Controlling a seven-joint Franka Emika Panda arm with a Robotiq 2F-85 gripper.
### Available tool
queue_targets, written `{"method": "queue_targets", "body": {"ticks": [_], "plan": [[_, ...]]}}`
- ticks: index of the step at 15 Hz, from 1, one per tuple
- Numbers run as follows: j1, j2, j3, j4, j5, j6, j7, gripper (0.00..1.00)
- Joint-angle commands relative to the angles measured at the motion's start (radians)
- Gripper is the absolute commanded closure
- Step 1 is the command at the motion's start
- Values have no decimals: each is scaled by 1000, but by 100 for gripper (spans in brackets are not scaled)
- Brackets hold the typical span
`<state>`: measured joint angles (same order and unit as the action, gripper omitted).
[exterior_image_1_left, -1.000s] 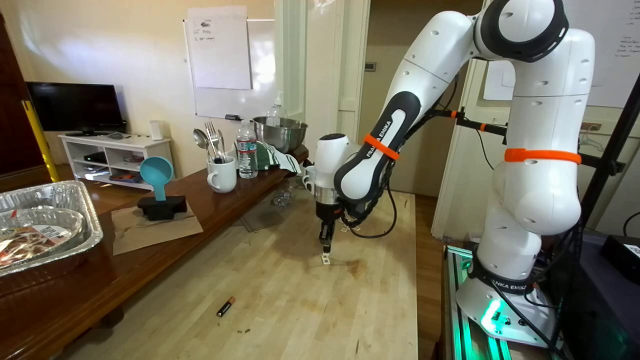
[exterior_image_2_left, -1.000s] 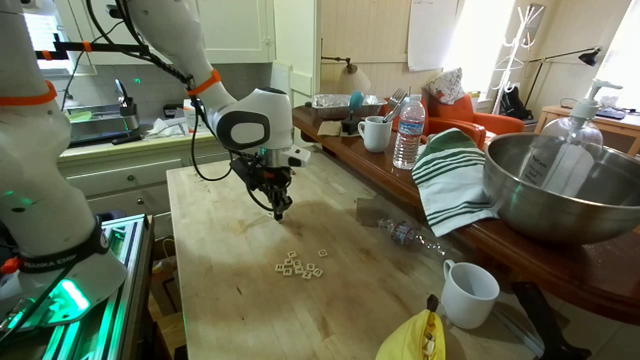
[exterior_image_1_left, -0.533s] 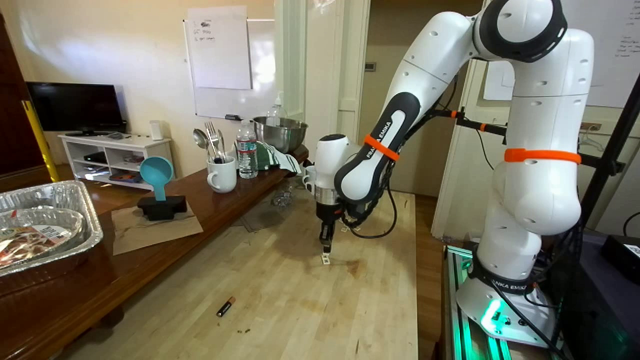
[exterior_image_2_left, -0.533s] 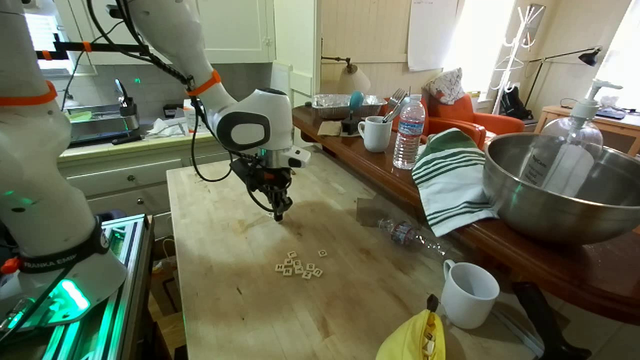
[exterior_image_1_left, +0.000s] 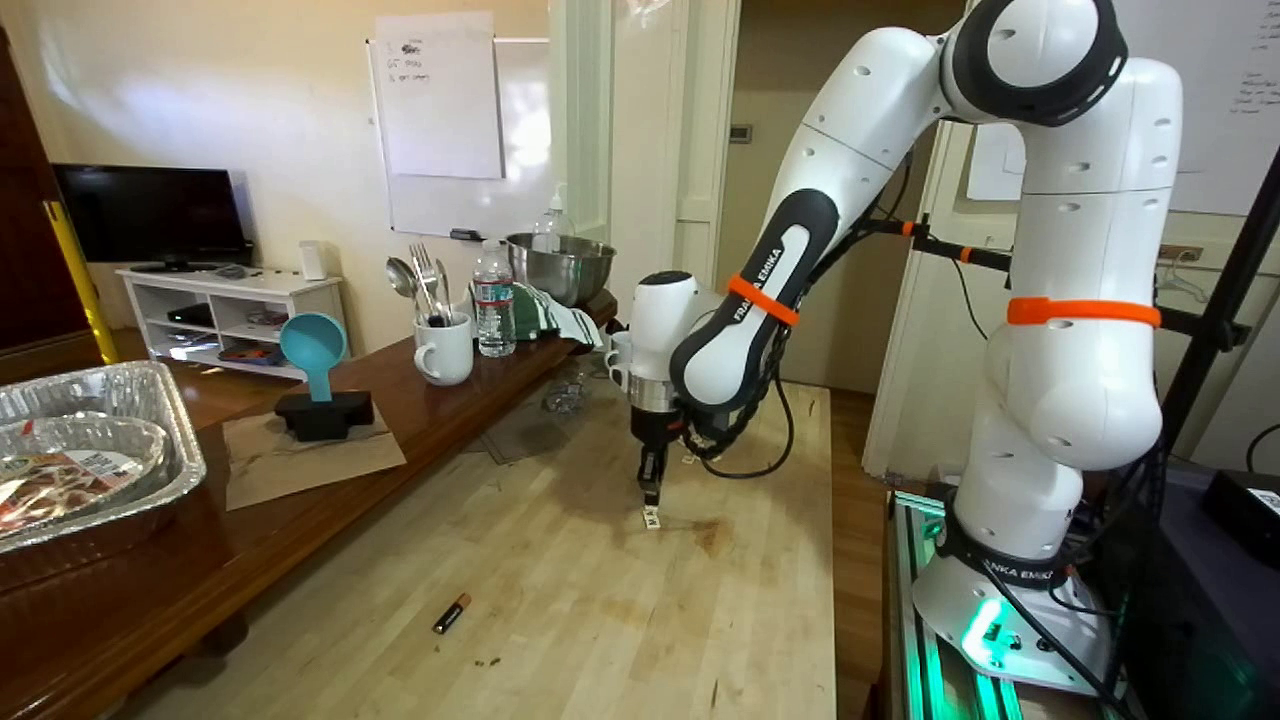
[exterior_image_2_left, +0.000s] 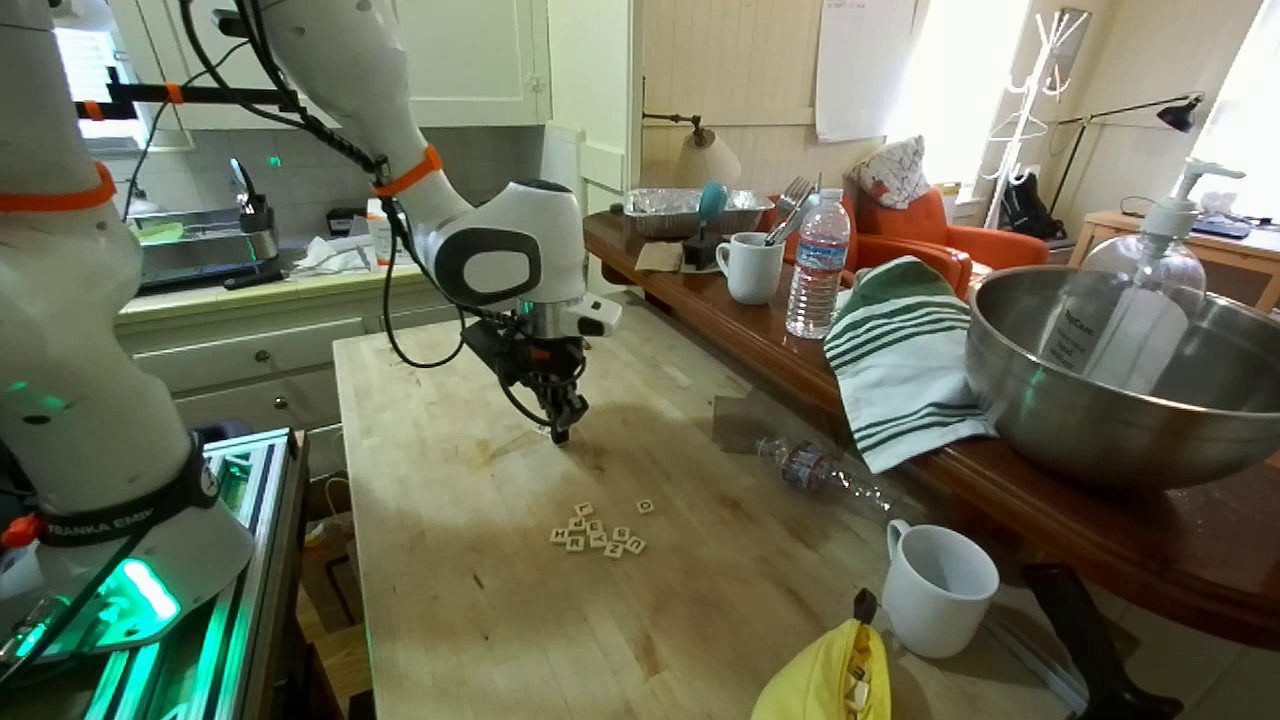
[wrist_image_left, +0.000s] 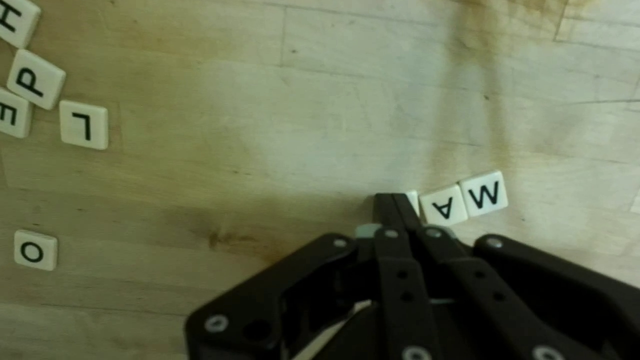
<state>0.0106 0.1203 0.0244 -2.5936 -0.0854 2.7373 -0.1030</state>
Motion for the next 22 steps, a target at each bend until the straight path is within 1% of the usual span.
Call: {"method": "queue_targets", "body": {"ticks": [1,4,9,19,22], "plan": [[10,17,-10,-16,-51,42,15,100],[9,15,-5,-18,-53,45,-2,100],[5,16,8,-26,-21,77,-32,100],[12,18,-6,-34,-114,93,-41,100],[11,16,-2,-39,-121,95,-56,100]]}}
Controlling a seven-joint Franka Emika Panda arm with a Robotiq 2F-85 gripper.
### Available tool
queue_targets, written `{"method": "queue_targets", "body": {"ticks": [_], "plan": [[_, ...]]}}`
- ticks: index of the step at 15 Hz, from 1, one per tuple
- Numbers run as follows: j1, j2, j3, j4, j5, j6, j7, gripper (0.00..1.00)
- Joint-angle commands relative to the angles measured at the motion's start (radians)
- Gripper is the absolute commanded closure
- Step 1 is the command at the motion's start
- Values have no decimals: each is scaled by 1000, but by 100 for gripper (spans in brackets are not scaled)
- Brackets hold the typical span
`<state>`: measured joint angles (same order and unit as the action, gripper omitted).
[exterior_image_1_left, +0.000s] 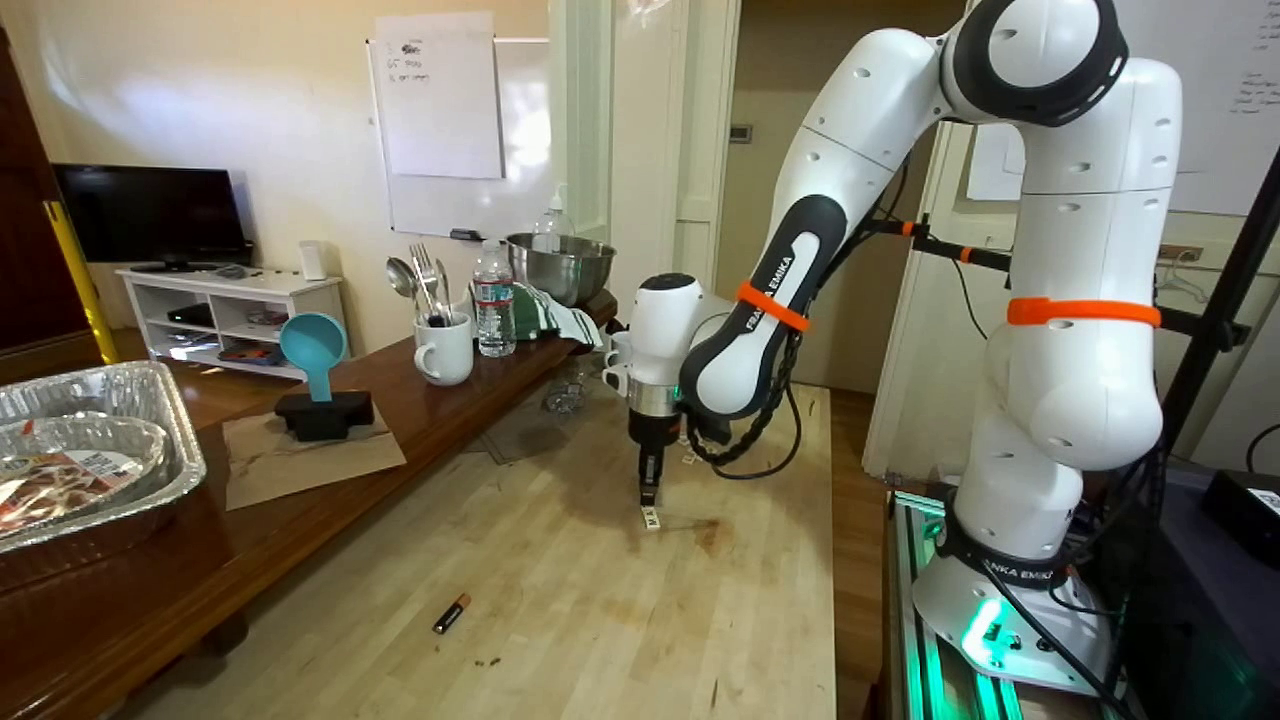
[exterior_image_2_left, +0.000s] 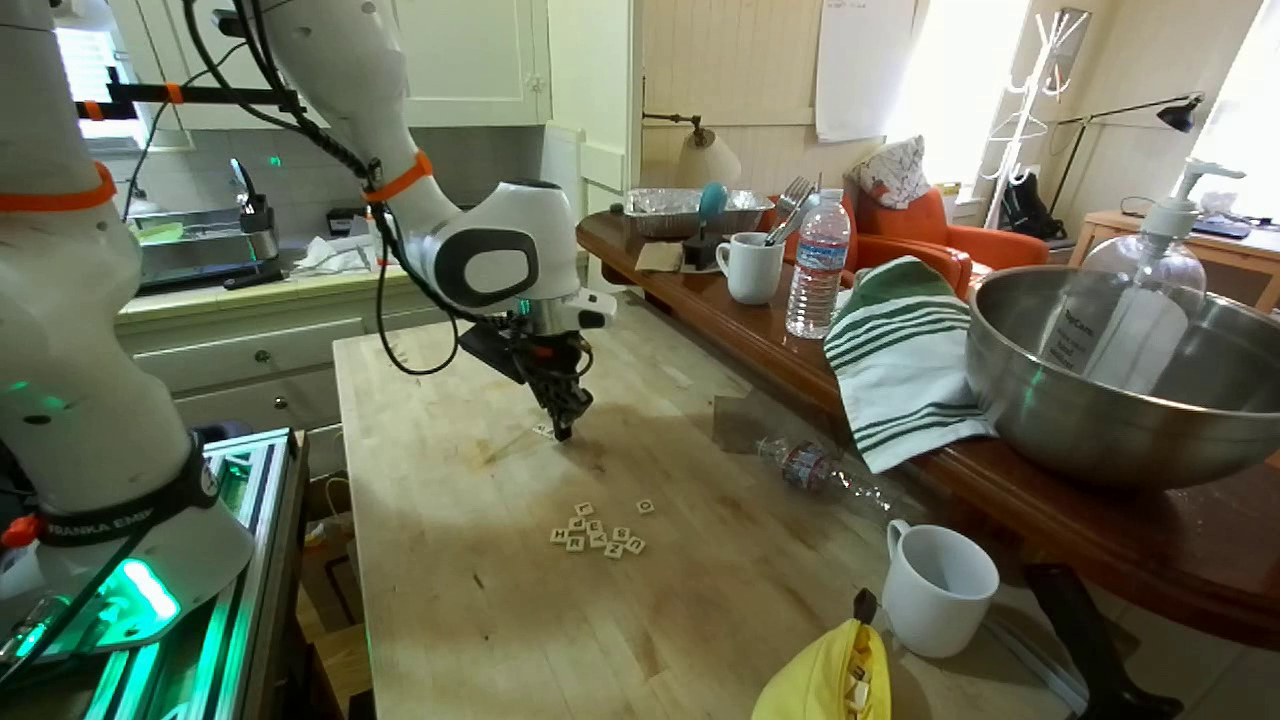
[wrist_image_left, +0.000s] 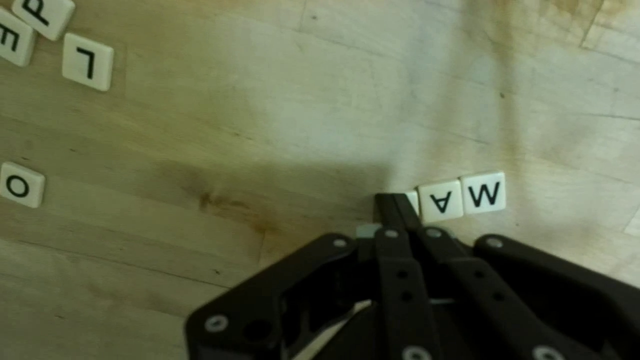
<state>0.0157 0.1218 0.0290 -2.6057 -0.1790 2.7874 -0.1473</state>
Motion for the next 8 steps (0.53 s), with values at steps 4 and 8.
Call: {"method": "queue_targets", "body": {"ticks": [4,8], "plan": [[2,14,-1,-35,-8,60,-30,100],[3,13,-1,-43,-8,67,-36,100]]}}
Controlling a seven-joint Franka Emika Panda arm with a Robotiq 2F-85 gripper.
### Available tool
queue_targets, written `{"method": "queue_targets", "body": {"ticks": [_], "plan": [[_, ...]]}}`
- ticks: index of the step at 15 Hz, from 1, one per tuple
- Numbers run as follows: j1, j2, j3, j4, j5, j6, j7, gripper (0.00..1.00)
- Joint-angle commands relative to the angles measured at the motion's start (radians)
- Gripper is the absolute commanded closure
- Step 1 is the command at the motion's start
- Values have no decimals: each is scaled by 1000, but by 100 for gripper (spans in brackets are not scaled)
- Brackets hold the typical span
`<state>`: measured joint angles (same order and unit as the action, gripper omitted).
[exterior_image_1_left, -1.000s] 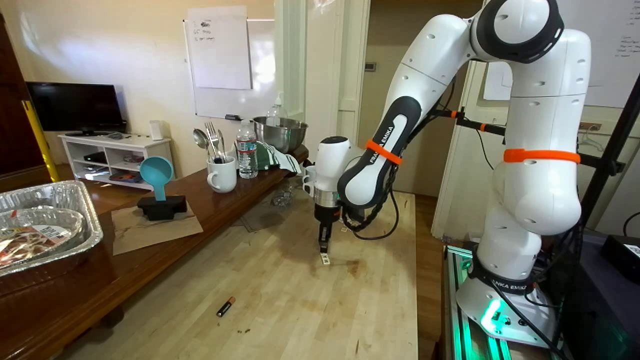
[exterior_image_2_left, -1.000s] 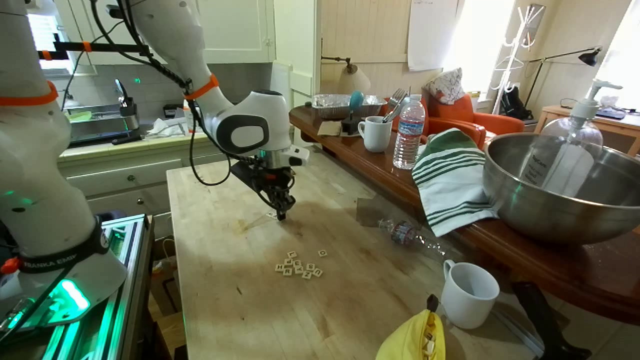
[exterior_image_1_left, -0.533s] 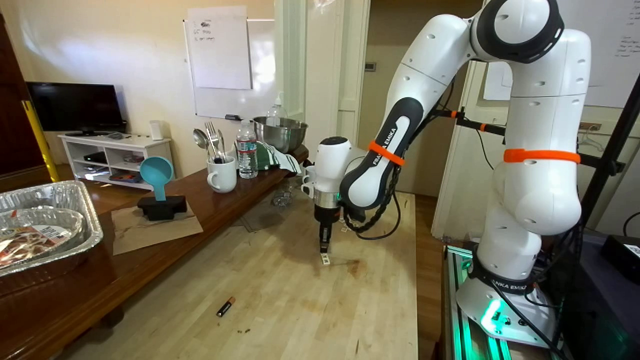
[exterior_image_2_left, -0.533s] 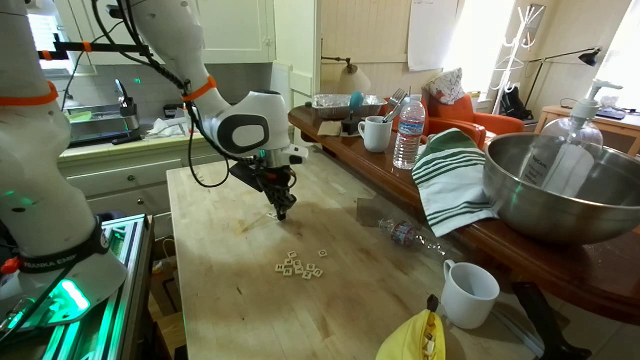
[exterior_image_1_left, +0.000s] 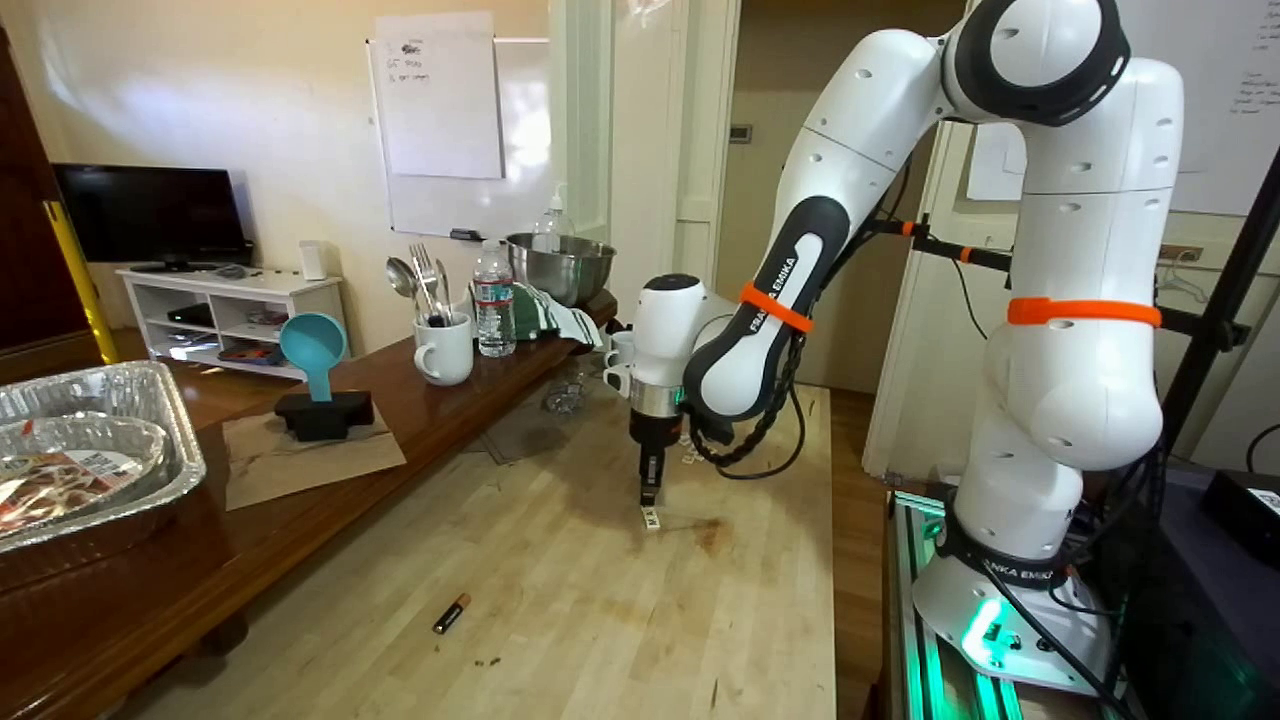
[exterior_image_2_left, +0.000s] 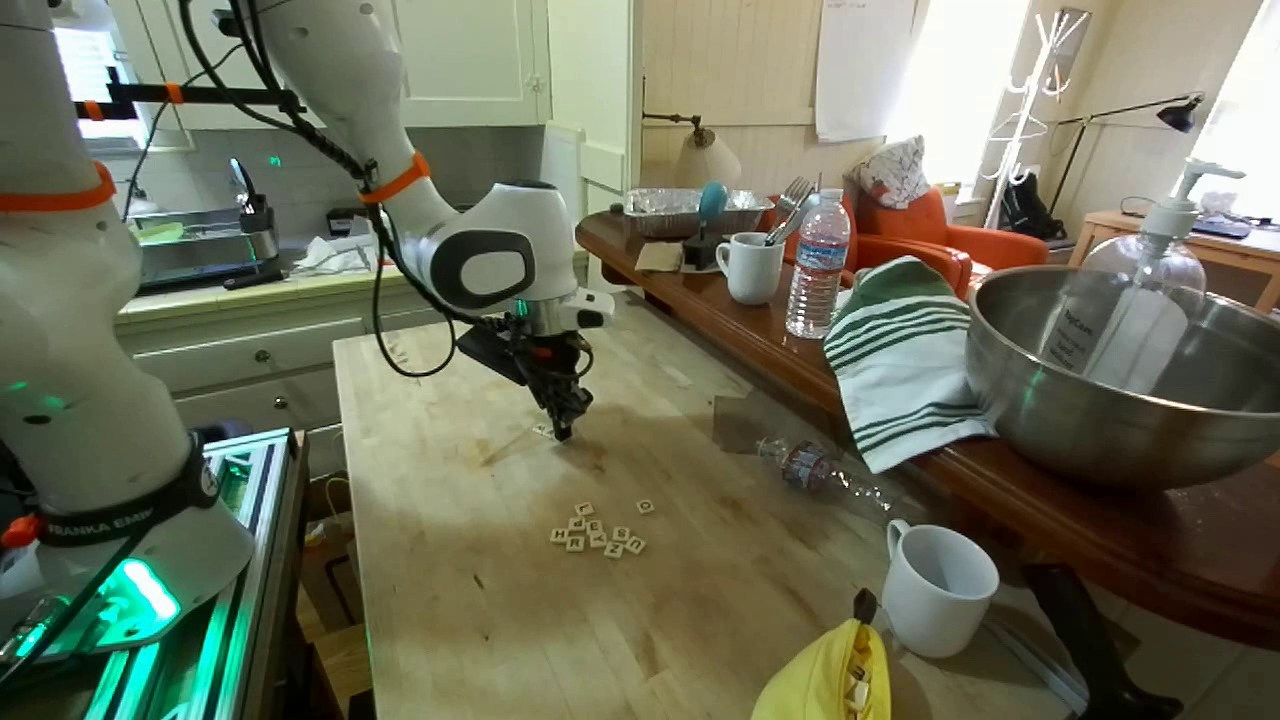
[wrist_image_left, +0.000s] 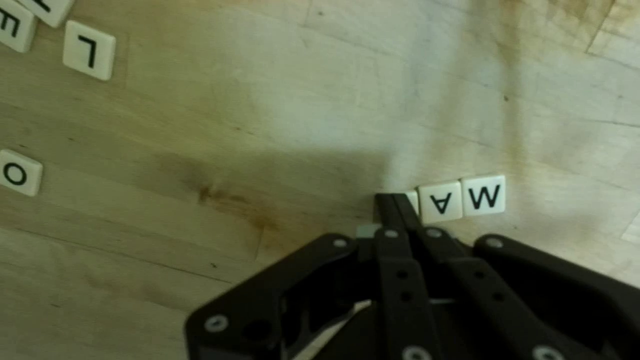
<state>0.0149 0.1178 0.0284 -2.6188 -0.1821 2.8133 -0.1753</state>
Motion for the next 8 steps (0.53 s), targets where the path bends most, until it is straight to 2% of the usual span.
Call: {"method": "queue_targets", "body": {"ticks": [1,8], "plan": [[4,16,0,-30,-6,42,-9,100],[3,11,3,-40,-2,40,-29,100]]}}
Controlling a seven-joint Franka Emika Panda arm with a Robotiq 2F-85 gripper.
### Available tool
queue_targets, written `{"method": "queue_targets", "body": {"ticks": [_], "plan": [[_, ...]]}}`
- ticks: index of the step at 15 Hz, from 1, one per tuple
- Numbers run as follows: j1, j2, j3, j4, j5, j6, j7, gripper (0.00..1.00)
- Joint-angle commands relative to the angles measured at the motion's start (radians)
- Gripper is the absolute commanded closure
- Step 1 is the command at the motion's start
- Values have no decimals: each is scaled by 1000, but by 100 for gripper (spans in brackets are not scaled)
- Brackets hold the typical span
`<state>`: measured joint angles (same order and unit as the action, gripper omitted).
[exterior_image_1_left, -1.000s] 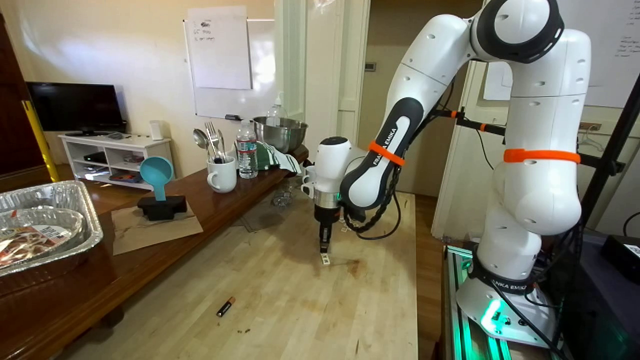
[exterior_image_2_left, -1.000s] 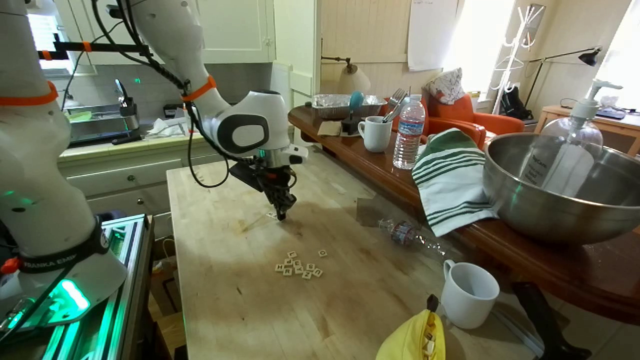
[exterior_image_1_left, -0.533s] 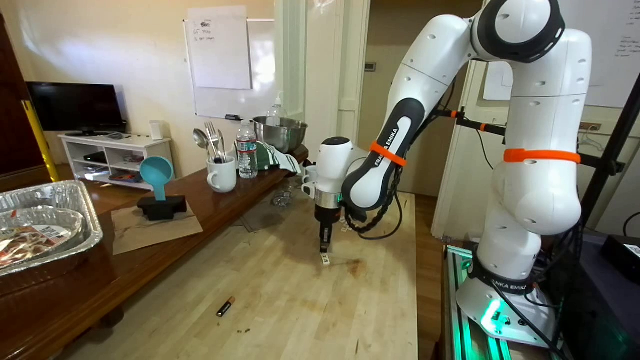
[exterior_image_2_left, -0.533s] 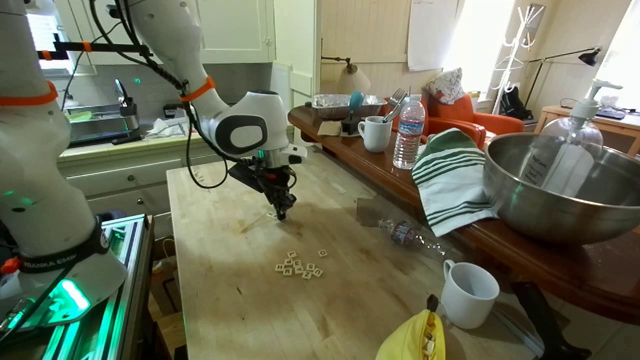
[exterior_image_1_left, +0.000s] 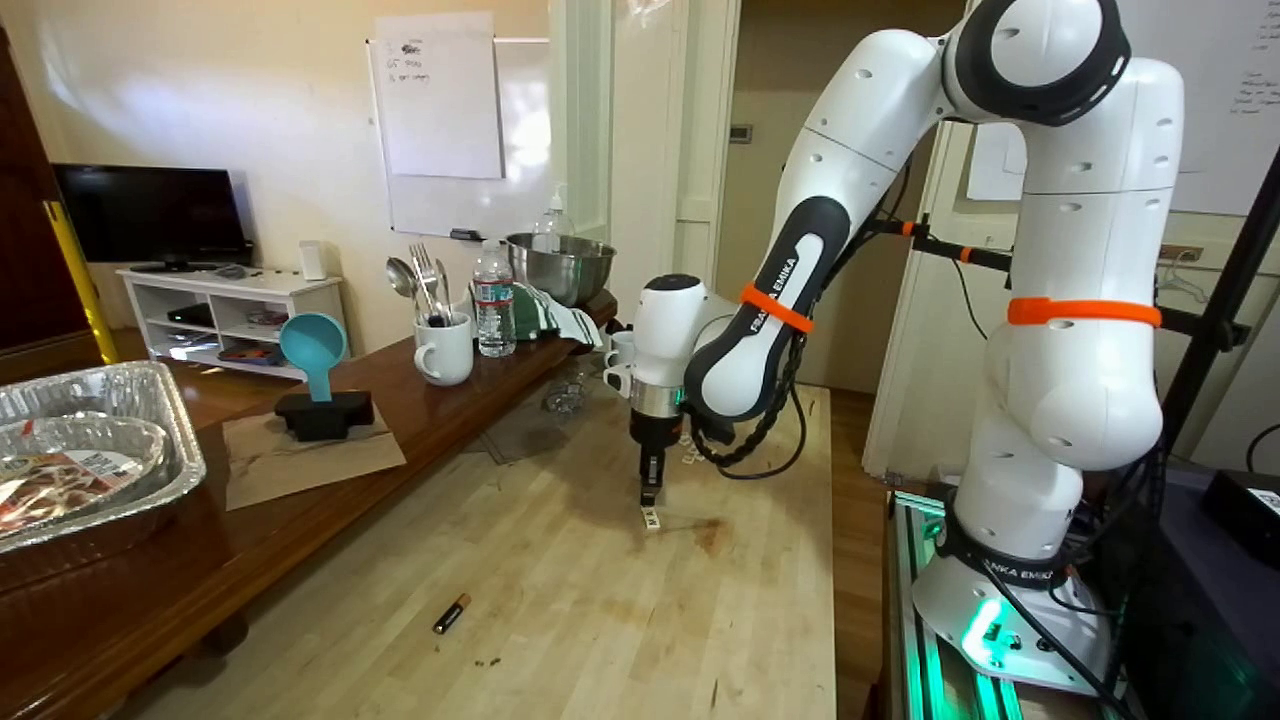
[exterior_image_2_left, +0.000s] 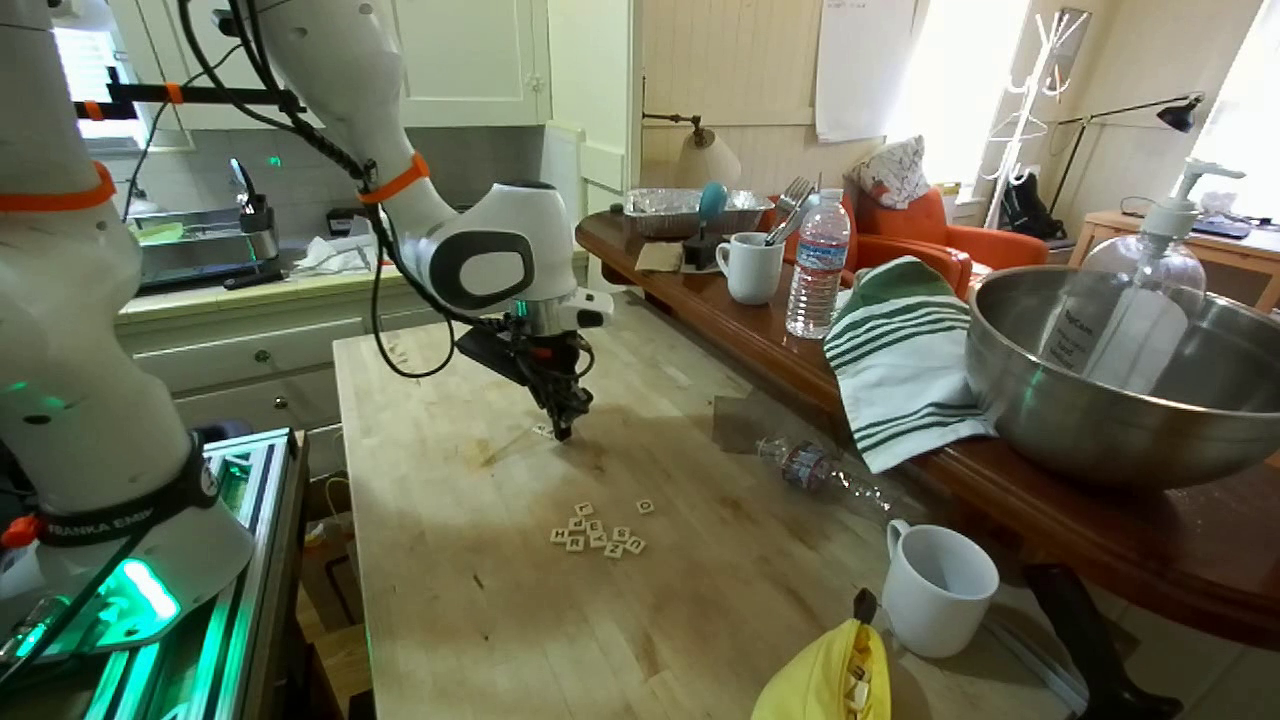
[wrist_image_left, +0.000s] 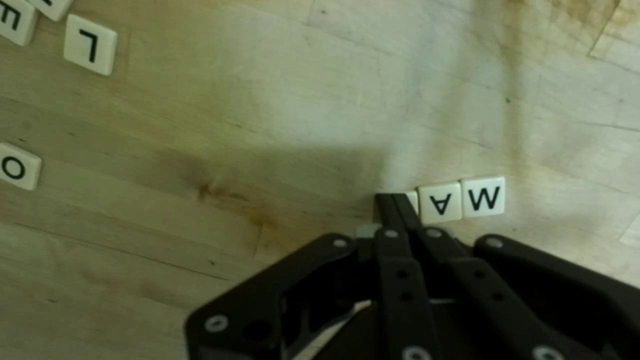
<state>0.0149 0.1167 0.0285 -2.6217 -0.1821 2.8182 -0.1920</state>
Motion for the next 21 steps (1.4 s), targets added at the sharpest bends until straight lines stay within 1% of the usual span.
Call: {"method": "queue_targets", "body": {"ticks": [1,11,17,21], "plan": [[3,11,4,-39,-2,36,-15,100],[4,2,3,-44,-5,38,-22,100],[-7,-50,28,-65,79,39,-79,100],[-4,-61,40,-65,131,51,-106,100]]}}
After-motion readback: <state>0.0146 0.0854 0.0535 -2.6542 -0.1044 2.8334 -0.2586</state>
